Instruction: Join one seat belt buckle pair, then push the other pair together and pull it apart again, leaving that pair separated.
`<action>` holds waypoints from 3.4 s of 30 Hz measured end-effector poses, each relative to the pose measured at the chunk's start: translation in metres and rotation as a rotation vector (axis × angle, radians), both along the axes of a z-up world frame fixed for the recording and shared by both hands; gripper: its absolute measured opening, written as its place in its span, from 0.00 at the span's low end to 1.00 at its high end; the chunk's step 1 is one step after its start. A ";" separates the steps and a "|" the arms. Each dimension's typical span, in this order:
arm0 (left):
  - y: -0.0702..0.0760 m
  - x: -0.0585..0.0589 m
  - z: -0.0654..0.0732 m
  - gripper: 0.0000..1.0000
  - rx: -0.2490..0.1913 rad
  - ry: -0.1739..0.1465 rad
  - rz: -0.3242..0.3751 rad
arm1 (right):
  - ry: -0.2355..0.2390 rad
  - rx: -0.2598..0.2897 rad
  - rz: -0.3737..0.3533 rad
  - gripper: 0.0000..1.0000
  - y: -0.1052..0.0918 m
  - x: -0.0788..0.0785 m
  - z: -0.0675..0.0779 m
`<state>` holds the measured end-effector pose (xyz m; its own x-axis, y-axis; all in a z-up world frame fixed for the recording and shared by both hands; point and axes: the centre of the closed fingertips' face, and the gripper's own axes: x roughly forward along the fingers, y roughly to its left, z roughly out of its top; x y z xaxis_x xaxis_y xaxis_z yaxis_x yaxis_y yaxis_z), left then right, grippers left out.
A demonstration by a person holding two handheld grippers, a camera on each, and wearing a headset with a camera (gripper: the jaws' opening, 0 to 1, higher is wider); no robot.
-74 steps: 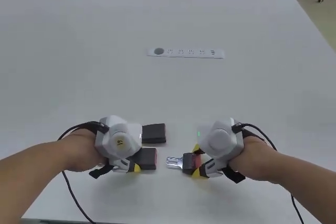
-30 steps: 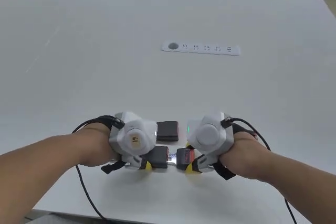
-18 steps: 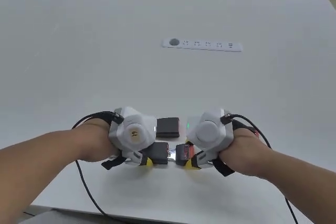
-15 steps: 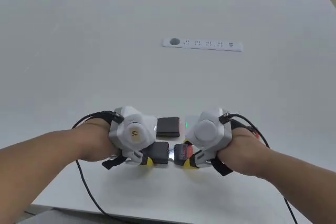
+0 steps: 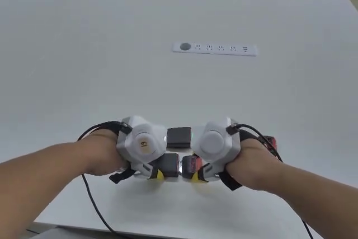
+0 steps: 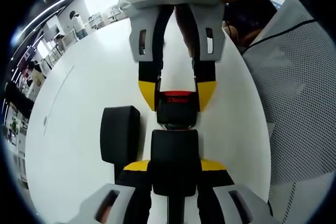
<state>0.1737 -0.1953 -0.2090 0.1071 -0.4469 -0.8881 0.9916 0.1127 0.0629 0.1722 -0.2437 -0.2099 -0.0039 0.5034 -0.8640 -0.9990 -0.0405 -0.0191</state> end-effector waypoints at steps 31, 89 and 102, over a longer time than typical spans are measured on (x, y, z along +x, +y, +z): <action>0.000 -0.001 0.006 0.32 -0.027 -0.015 0.025 | 0.012 0.014 -0.035 0.30 -0.009 -0.001 0.000; -0.023 0.036 0.062 0.43 -0.142 -0.074 0.091 | -0.045 0.129 -0.087 0.34 -0.030 0.005 0.058; -0.027 0.068 0.051 0.44 -0.136 -0.060 0.116 | -0.086 0.083 -0.160 0.33 -0.097 0.052 0.055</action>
